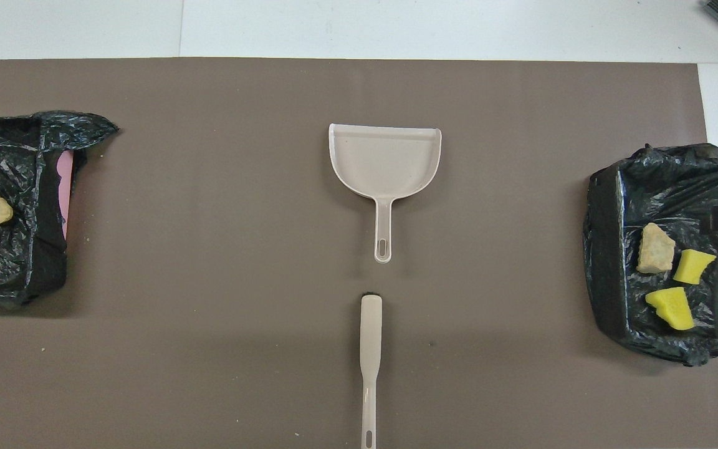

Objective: Sweep and dump trash in bin

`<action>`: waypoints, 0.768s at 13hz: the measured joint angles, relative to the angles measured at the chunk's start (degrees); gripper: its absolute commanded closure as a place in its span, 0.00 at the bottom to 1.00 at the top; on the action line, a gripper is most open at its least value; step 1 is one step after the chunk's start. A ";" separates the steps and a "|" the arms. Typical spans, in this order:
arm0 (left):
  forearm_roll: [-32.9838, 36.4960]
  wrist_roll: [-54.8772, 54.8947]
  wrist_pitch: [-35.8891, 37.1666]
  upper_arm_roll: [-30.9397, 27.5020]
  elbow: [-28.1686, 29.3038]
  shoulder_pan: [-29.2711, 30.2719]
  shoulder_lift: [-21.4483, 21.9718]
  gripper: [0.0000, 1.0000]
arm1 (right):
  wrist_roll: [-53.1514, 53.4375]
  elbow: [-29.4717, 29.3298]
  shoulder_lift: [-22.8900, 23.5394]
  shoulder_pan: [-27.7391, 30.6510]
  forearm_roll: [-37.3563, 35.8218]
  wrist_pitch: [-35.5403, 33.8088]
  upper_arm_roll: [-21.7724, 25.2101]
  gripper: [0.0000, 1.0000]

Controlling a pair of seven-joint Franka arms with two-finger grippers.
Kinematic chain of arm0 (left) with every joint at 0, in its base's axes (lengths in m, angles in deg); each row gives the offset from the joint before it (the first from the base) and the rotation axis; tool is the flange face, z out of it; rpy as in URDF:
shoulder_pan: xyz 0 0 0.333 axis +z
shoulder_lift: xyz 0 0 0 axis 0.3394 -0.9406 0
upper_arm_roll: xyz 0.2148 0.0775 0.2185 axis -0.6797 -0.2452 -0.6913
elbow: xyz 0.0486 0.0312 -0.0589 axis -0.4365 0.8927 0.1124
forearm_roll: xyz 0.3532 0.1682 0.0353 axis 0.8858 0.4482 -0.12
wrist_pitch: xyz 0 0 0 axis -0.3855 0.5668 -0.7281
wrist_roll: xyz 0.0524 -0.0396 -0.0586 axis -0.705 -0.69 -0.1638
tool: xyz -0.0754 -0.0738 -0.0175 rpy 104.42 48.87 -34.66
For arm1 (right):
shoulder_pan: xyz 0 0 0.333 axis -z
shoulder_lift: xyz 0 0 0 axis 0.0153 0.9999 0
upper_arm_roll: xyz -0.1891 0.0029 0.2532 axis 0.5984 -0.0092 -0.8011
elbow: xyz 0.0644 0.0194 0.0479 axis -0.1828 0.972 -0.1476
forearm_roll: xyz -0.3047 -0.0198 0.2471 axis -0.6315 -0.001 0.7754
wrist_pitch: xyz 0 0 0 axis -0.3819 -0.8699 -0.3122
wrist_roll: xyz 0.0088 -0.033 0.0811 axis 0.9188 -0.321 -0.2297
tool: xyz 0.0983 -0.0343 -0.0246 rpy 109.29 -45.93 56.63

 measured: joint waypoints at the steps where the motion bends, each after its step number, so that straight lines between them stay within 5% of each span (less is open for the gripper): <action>1: 0.00 0.00 0.00 0.00 0.00 0.00 0.00 0.00 | 0.00 0.09 -0.04 0.06 0.00 0.00 0.01 0.00; 7: 0.07 -0.13 -0.01 0.06 -0.03 0.40 0.00 0.00 | 0.00 0.37 -0.15 0.06 0.00 0.00 0.01 0.00; 10: 0.07 -0.08 -0.01 4.86 -0.04 6.11 0.00 0.00 | 0.00 0.44 -0.17 0.06 0.00 0.00 0.01 0.00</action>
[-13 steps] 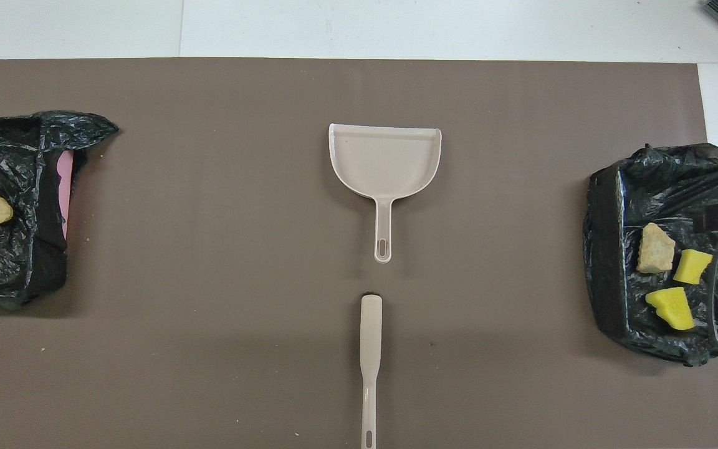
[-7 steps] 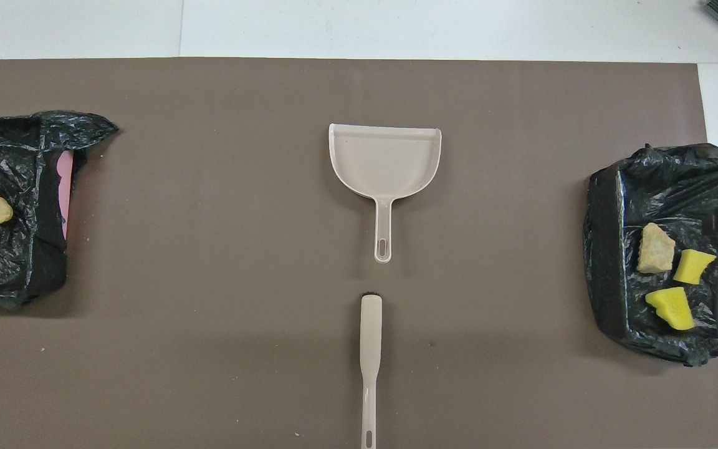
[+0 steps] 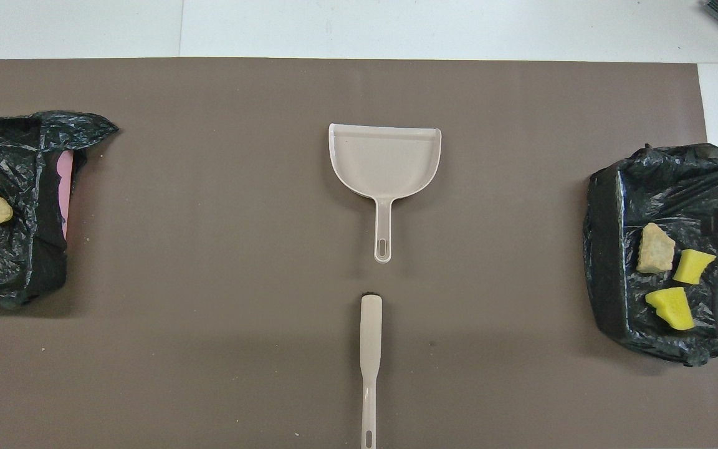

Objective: Sweep and dump trash in bin

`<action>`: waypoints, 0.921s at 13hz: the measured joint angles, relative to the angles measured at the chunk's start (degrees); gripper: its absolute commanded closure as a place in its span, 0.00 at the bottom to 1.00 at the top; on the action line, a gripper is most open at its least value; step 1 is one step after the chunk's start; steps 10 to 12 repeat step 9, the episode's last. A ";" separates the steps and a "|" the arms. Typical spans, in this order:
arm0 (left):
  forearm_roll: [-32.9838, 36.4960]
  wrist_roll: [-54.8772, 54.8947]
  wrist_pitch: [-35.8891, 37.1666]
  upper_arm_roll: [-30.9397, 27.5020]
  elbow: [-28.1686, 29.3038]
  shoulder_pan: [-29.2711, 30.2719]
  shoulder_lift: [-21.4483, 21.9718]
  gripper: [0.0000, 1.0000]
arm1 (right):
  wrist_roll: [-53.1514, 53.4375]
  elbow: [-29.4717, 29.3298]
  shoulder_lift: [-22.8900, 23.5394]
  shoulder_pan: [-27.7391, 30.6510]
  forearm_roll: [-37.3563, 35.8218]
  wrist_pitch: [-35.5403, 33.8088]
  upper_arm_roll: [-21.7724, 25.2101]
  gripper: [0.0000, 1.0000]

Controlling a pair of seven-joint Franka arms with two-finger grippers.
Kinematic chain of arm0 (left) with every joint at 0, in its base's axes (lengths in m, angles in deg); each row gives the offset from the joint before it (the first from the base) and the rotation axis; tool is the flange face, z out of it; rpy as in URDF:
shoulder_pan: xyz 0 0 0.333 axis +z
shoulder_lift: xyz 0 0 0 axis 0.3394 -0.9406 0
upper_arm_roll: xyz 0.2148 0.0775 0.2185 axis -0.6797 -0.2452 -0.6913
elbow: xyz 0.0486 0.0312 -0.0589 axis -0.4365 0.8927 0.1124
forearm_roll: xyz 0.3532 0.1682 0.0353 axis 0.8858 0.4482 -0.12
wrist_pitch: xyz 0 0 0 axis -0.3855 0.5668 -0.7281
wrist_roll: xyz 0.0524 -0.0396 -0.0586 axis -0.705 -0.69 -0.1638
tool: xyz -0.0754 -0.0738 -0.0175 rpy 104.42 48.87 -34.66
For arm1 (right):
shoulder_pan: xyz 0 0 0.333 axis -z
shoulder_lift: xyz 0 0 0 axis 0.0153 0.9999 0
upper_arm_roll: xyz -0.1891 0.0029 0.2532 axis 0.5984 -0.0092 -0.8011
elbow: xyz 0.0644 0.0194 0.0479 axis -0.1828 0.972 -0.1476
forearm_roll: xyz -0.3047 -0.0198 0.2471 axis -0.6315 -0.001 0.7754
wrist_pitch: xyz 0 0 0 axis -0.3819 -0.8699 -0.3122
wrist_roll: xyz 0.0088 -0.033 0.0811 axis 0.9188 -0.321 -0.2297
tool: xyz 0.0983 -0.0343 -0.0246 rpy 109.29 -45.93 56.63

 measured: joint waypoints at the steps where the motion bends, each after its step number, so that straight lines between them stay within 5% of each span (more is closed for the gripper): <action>1: 0.00 0.00 0.00 2.02 0.00 1.63 0.00 0.00 | 0.00 0.01 -0.01 0.00 0.00 0.00 0.00 0.00; 12: 0.00 -0.01 0.00 3.65 0.00 2.34 -0.01 0.00 | 0.00 0.04 -0.01 -0.03 0.00 0.00 -0.01 0.00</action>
